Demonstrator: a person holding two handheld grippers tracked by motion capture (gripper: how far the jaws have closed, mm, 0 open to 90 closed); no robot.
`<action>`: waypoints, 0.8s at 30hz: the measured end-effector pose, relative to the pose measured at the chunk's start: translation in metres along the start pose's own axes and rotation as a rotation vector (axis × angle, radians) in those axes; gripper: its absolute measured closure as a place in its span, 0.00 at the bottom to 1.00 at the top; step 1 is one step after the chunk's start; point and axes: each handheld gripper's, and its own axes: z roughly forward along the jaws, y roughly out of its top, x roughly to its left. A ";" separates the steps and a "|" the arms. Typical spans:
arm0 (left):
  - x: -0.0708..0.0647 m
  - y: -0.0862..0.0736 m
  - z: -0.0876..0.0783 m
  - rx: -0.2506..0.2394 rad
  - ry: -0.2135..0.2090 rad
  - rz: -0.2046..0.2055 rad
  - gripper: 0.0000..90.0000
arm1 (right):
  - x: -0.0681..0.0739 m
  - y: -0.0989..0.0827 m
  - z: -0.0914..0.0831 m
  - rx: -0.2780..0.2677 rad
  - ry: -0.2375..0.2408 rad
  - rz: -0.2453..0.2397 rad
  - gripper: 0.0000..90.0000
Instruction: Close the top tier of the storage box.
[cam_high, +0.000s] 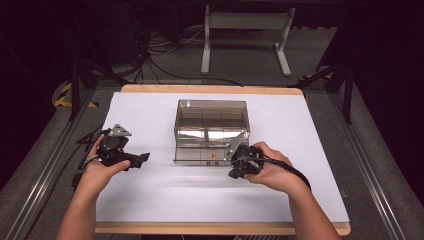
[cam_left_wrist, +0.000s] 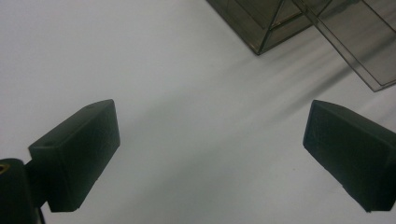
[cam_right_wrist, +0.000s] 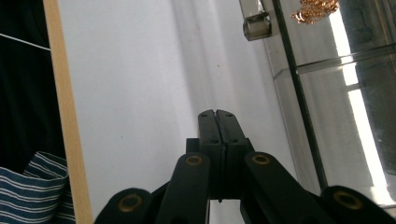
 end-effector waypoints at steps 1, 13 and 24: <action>0.000 -0.001 0.000 -0.001 -0.003 -0.002 0.05 | 0.000 0.000 0.001 0.005 -0.005 -0.002 1.00; 0.000 -0.005 -0.002 0.005 0.002 -0.006 0.05 | -0.007 0.002 0.003 0.016 -0.043 0.009 1.00; 0.000 -0.005 -0.002 0.008 0.005 -0.002 0.05 | -0.006 0.007 0.004 -0.028 -0.093 0.016 1.00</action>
